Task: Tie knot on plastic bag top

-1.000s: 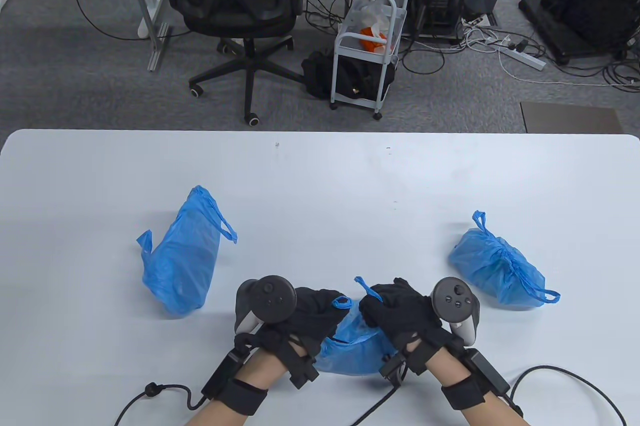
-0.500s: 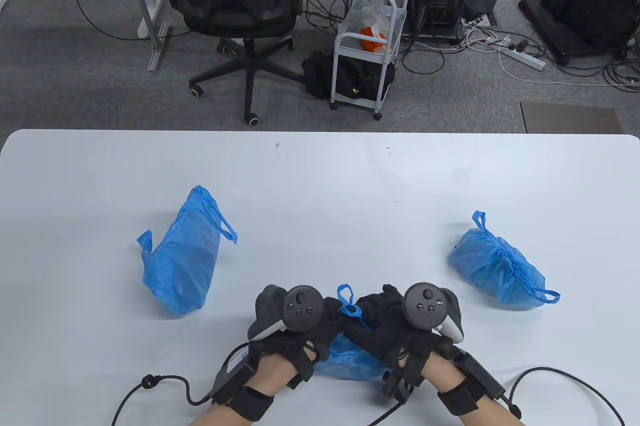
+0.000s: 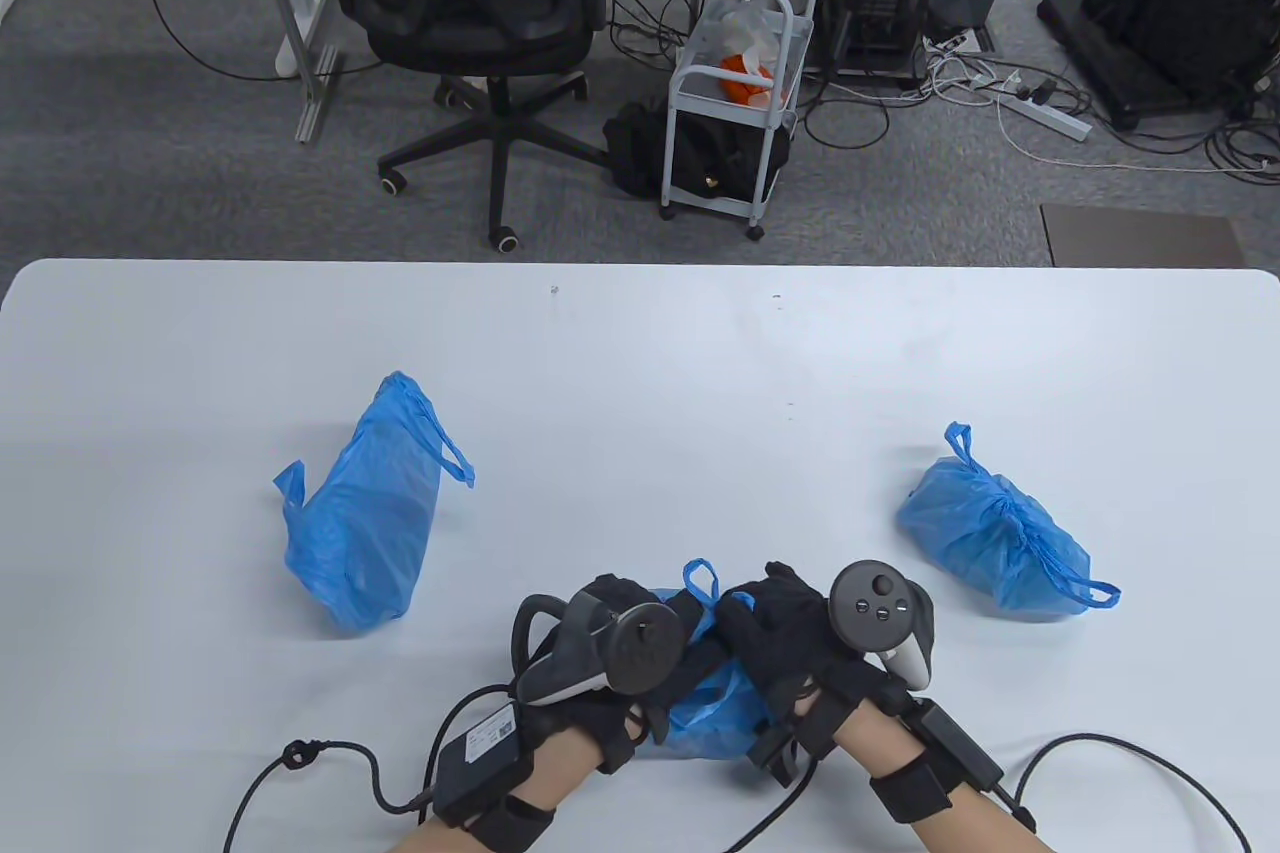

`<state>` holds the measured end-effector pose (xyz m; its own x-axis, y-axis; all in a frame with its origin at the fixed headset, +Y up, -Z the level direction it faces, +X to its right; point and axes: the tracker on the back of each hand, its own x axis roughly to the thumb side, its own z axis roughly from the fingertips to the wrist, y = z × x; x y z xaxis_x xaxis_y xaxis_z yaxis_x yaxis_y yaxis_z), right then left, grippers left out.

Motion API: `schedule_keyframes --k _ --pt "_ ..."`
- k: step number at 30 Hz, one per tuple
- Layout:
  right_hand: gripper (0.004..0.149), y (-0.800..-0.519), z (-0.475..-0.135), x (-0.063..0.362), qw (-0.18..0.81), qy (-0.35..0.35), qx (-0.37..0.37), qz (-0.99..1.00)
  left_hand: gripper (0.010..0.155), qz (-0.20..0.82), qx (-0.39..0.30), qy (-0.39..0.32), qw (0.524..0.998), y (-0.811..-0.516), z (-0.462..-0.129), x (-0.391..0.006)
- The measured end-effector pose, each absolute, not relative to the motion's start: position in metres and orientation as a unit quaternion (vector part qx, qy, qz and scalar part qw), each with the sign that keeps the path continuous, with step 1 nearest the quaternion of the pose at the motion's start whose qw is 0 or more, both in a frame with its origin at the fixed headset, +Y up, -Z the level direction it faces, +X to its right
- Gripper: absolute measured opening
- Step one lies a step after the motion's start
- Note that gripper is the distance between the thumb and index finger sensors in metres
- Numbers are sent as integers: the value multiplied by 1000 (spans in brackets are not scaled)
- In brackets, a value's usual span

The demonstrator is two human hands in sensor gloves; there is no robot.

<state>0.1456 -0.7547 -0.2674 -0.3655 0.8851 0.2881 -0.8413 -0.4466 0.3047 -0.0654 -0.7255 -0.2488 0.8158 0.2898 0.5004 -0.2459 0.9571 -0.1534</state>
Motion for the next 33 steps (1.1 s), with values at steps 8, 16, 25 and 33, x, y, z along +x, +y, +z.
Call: schedule_keyframes --k 8,16,25,33 --pt "53 -745 -259 139 506 33 279 815 75 384 -96 -217 892 -732 -266 -100" --pt "54 -742 -255 134 500 29 309 809 39 454 -97 -260 847 -732 -259 -79" --pt "53 -744 -262 148 540 12 258 801 38 355 -77 -267 893 -727 -251 -78" --pt "51 -743 -263 154 552 2 239 799 38 339 -70 -278 896 -730 -249 -67"
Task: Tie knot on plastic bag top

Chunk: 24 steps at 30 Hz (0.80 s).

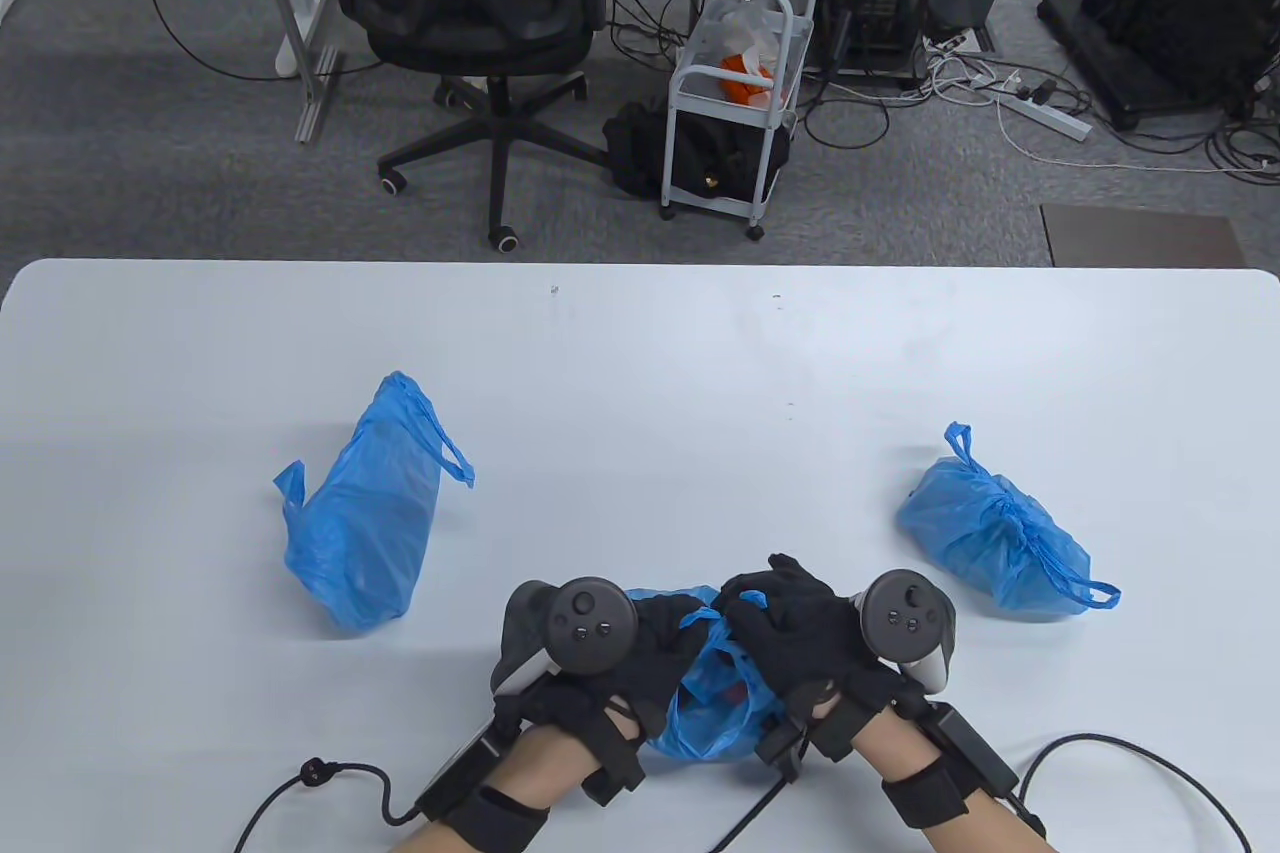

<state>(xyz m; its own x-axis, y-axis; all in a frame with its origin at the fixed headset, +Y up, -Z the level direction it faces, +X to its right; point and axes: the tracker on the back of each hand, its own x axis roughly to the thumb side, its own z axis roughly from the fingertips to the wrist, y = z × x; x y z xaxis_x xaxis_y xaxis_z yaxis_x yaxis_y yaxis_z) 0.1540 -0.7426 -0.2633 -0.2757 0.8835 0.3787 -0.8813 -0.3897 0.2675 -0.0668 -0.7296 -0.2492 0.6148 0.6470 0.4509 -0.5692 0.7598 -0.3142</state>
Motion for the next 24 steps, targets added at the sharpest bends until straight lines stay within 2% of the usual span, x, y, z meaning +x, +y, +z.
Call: schedule_keyframes --k 5,8,14,16,20,24 --pt "59 -744 -266 164 566 -8 185 803 39 359 -79 -252 895 -737 -261 -75" --pt "65 -729 -263 176 593 -33 180 784 39 376 -79 -226 895 -740 -269 -84" --pt "57 -705 -246 175 590 -84 231 769 39 381 -75 -214 896 -740 -272 -89" --pt "59 -704 -241 165 548 -78 251 794 39 384 -73 -216 895 -740 -271 -88" --pt "81 -720 -238 143 436 17 248 865 38 391 -52 -233 889 -735 -266 -86" --pt "79 -733 -242 133 413 40 248 875 38 385 -49 -255 885 -734 -262 -81"
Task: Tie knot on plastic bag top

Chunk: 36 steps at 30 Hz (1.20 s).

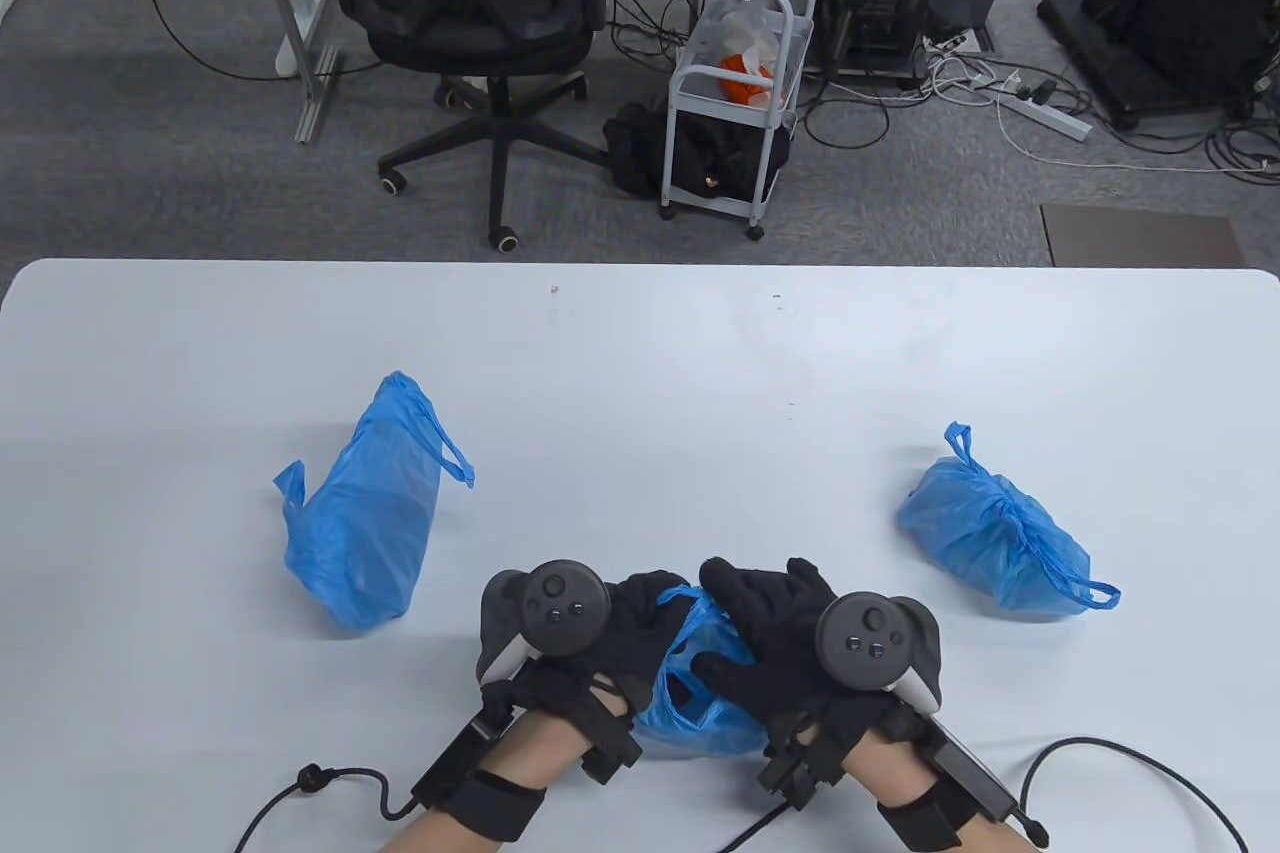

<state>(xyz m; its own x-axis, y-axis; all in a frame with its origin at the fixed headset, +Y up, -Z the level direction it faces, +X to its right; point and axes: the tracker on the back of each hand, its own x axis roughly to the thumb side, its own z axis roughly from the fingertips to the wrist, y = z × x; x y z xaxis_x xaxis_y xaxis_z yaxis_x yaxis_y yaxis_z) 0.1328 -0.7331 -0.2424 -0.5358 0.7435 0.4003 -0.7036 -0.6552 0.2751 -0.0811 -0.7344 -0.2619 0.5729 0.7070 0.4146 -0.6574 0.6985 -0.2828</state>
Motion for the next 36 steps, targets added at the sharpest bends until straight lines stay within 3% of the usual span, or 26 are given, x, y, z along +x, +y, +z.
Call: schedule_keyframes --k 2,5,10,24,28,36 --pt "71 -737 -244 131 411 46 245 877 38 389 -50 -267 880 -735 -261 -79" --pt "46 -739 -247 133 423 40 241 872 38 393 -42 -274 877 -732 -261 -81" --pt "41 -735 -247 135 438 49 262 859 38 373 -24 -271 887 -728 -262 -86" --pt "35 -740 -253 141 491 79 292 817 38 370 -19 -281 885 -724 -255 -82" --pt "45 -745 -255 144 488 121 275 819 38 365 -21 -288 885 -724 -254 -79" --pt "49 -742 -252 142 490 108 309 808 38 354 -18 -276 893 -722 -255 -83"
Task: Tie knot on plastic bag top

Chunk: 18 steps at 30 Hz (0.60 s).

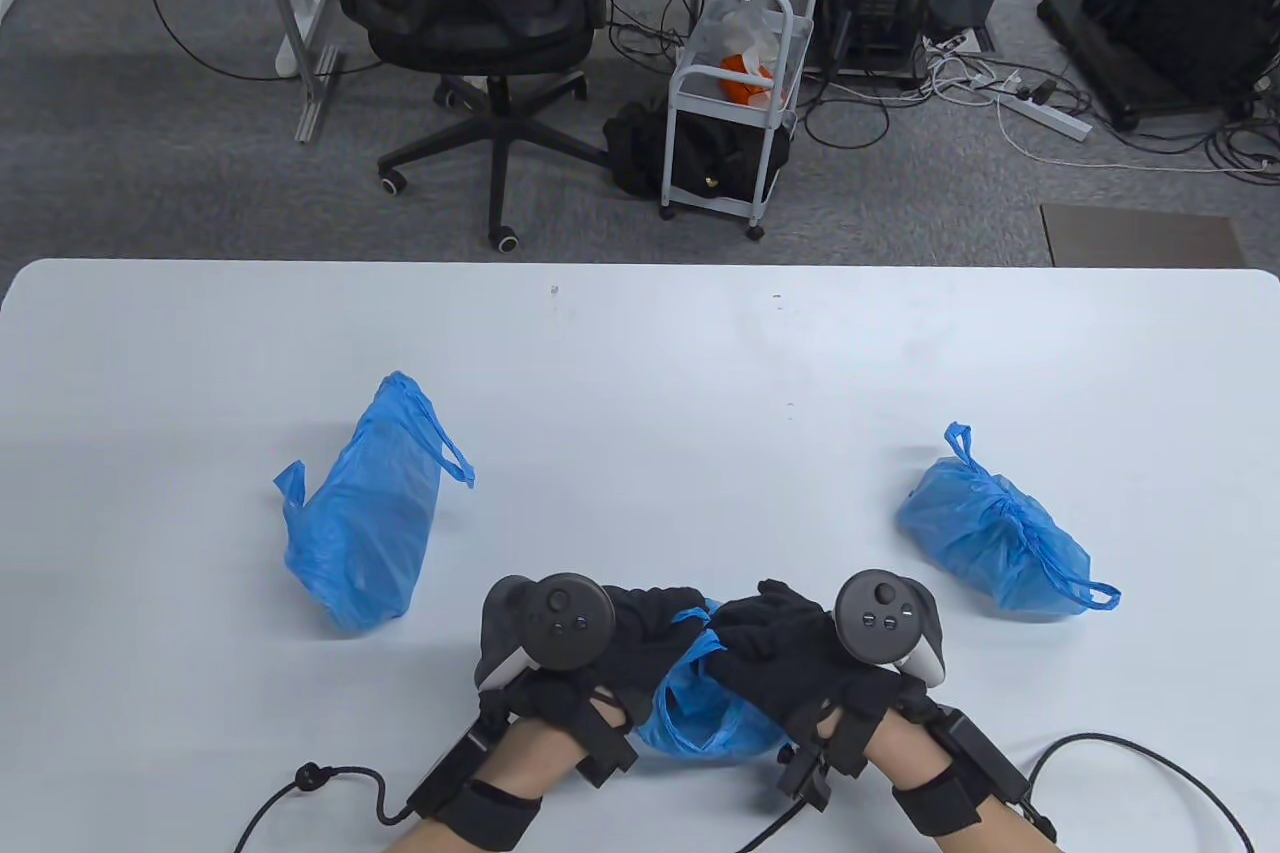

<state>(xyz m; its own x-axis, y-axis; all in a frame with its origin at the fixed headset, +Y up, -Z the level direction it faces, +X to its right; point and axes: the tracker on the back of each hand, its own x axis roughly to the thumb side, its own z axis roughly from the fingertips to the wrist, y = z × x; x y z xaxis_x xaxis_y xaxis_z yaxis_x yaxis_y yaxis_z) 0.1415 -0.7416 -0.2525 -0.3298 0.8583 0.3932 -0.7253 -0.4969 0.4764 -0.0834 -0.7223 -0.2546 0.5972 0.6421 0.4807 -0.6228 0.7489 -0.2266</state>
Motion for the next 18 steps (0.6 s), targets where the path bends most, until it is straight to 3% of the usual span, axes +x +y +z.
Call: schedule_keyframes --k 3,6,7,12,18 --pt "50 -743 -251 140 487 134 333 797 38 350 -20 -275 895 -723 -255 -82" --pt "62 -747 -248 135 458 206 350 790 38 348 -18 -272 897 -723 -255 -83" --pt "62 -747 -248 134 458 199 352 792 38 346 -18 -272 898 -723 -255 -83" --pt "36 -743 -247 131 454 139 341 811 38 345 -22 -275 897 -723 -254 -81" --pt "30 -743 -248 131 454 146 343 809 39 344 -31 -277 897 -725 -254 -80"
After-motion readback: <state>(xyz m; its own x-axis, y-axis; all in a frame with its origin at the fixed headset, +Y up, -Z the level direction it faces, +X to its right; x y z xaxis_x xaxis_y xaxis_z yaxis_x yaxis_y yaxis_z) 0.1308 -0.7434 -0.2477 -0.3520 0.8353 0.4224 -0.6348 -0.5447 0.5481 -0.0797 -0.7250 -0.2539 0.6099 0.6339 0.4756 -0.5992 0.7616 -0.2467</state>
